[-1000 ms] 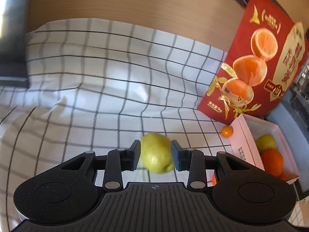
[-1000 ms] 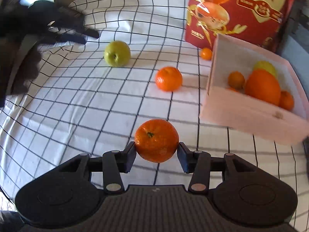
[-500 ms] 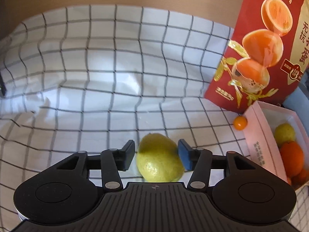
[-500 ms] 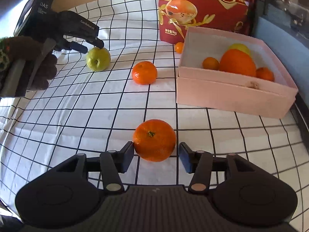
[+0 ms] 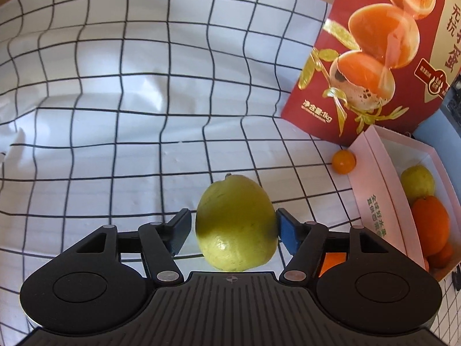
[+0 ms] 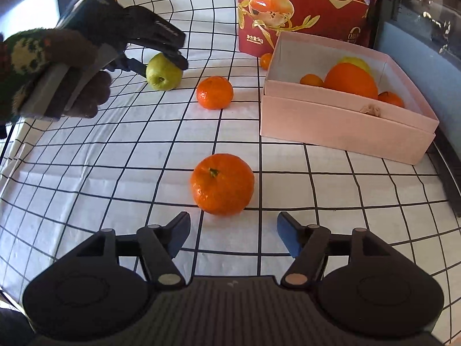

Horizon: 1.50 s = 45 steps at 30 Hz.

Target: Organize fruits

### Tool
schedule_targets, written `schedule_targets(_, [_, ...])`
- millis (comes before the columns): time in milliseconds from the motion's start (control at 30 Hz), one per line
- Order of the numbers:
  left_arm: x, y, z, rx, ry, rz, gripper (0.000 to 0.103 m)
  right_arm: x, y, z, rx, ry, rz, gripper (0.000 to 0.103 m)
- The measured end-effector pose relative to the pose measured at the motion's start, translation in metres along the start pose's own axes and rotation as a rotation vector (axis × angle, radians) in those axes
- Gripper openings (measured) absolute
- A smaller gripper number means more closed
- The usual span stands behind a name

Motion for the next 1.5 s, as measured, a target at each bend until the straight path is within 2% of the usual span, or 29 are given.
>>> schedule_targets(167, [0.0,0.001,0.005,0.03,0.001,0.011,0.064,0.001,0.0,-0.001,0.004,-0.02,0.0,0.072])
schedule_targets(500, [0.013,-0.015,0.003,0.07,0.034,0.019,0.064,0.001,0.002,-0.002,0.016,-0.028,-0.001,0.076])
schedule_targets(633, [0.036,-0.035,0.003,0.103,0.036,0.0,0.064,-0.001,0.004,0.001,0.022,-0.025,0.001,0.077])
schedule_targets(800, [0.079,-0.066,-0.001,0.15,0.044,-0.026,0.064,-0.002,0.008,0.001,0.036,-0.019,0.007,0.081])
schedule_targets(967, [0.121,-0.087,-0.008,0.161,0.08,-0.052,0.064,-0.003,0.013,-0.001,0.048,-0.022,0.019,0.085])
schedule_targets(1067, [0.135,-0.096,-0.012,0.159,0.068,-0.05,0.064,-0.003,0.015,-0.001,0.049,-0.026,0.024,0.086])
schedule_targets(1200, [0.142,-0.1,-0.014,0.165,0.051,-0.05,0.064,-0.002,0.015,0.001,0.053,-0.021,0.033,0.091])
schedule_targets(1333, [0.14,-0.097,-0.015,0.164,0.014,-0.059,0.064,-0.001,0.019,0.002,0.063,-0.001,0.018,0.103])
schedule_targets(1500, [0.136,-0.097,-0.01,0.131,0.03,-0.039,0.064,0.0,0.02,0.003,0.079,0.028,-0.002,0.103])
Point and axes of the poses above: each gripper's, at about its wrist camera, not at the fingertips, and y roughly the way its jaws point, z to its right, x to its underside, the point moved 10 cm from there along y, roughly the way its jaws point, and after that the axes turned 14 degrees about -x, right-handed, at the moved point
